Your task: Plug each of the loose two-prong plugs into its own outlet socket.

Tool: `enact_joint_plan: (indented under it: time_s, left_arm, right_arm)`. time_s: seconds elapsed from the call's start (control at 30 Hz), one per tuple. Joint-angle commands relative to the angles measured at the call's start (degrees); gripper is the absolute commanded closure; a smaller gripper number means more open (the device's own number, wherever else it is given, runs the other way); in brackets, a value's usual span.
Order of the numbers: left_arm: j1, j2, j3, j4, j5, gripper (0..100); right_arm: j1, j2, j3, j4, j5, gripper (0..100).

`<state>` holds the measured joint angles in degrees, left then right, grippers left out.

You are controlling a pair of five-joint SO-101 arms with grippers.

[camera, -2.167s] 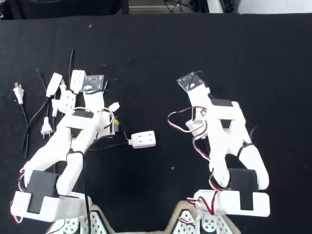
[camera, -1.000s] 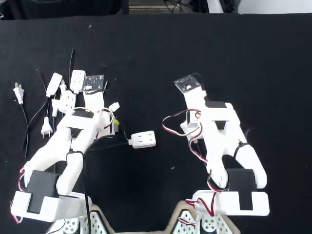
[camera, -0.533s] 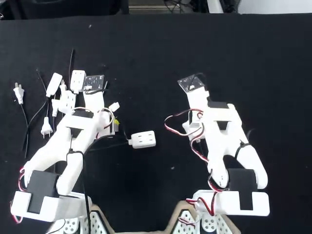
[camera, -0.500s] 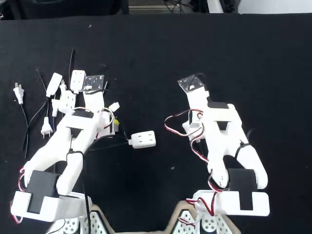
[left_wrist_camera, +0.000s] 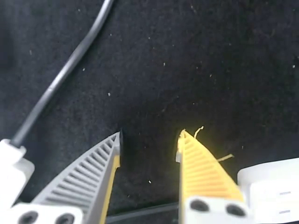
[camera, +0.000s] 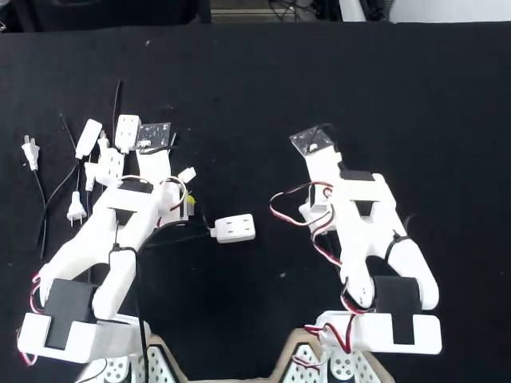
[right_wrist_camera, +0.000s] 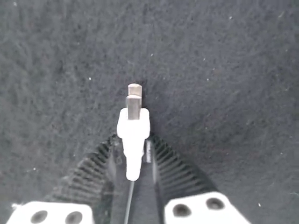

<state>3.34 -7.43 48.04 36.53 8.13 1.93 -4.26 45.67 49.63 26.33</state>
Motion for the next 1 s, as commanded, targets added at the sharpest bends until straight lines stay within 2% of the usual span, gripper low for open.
enact_joint_plan:
  time_s: [0.0,0.13,0.23,0.4,0.47,0.63,0.8,0.97]
  left_arm:
    - [0.48,0.18,-1.98,-0.44,-0.44,80]
    - [0.48,0.18,-1.89,-0.44,-0.44,80]
    - [0.48,0.09,-2.07,-0.18,-0.44,80]
    - [0.31,-0.09,-2.15,-0.09,-0.44,80]
    - [-1.19,-1.58,-1.8,-0.09,-0.09,80]
    - [-6.46,-10.02,1.45,-0.44,0.09,80]
    - [-6.46,-17.85,5.58,-0.53,2.99,80]
    - [-5.85,-21.36,7.08,-0.53,3.34,80]
  right_arm:
    - [1.14,-2.51,-0.22,1.93,0.62,98.8]
    - [0.44,-15.78,0.48,10.46,0.18,98.8]
    - [-2.29,-28.0,4.44,11.34,0.09,98.8]
    - [-13.98,-43.21,11.03,9.49,0.0,98.8]
    - [-18.81,-46.55,11.3,9.67,-2.2,98.8]
    - [-27.52,-45.85,11.12,6.33,-11.34,98.8]
    - [-31.21,-40.92,15.16,-1.49,-19.52,98.8]
    - [-34.11,-40.4,20.09,-5.45,-20.92,98.8]
